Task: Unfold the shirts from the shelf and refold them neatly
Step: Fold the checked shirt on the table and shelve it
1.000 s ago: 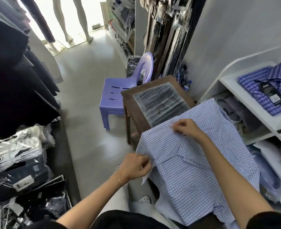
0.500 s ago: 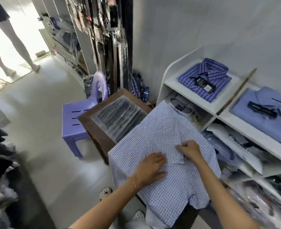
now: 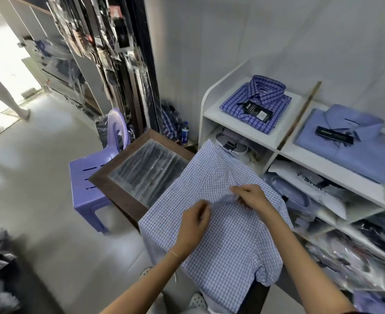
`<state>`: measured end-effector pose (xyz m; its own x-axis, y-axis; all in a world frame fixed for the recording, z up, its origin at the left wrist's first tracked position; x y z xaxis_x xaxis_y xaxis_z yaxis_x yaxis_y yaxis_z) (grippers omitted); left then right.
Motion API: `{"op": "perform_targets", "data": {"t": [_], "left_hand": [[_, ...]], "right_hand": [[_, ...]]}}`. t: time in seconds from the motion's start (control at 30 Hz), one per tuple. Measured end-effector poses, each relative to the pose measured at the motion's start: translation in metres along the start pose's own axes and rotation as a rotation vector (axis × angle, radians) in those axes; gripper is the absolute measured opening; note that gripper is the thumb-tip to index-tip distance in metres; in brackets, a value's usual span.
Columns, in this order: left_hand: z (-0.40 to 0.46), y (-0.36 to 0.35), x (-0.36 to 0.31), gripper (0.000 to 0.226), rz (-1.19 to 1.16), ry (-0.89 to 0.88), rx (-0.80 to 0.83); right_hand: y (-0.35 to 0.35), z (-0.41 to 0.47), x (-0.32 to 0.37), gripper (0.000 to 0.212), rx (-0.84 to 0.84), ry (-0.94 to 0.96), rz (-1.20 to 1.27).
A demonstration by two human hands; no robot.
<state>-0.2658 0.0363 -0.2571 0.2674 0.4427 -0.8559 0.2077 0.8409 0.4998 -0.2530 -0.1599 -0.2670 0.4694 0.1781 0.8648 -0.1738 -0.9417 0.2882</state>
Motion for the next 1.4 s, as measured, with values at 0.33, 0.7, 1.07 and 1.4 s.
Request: {"op": "perform_targets", "data": {"t": [0.33,0.7,1.07,1.4], "left_hand": [[-0.02,0.04,0.1,0.02,-0.728,0.783,-0.242],[0.006,0.07,0.096,0.018,-0.114,0.564,-0.169],[0.075,0.092,0.117,0.022,0.232,0.409,0.159],[0.096,0.086,0.136,0.012,0.06,0.359,0.415]], "right_hand": [[-0.005,0.041,0.018,0.012,-0.127,-0.015,0.065],[-0.009,0.067,0.015,0.024,-0.233,-0.039,0.015],[-0.032,0.125,0.103,0.022,-0.288,0.118,-0.212],[-0.049,0.173,0.1,0.01,-0.244,-0.01,-0.148]]}}
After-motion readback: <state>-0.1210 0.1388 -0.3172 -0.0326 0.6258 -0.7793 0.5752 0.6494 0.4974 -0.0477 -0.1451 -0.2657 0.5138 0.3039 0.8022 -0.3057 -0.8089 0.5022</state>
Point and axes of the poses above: each hand's wrist, its own z-axis towards the middle knuckle, its own y-axis out of the back of the hand, x = y × z, the point moved 9 cm from there along z, towards the middle knuckle, and after that the axes turned 4 degrees about z, right-handed, at the moved point
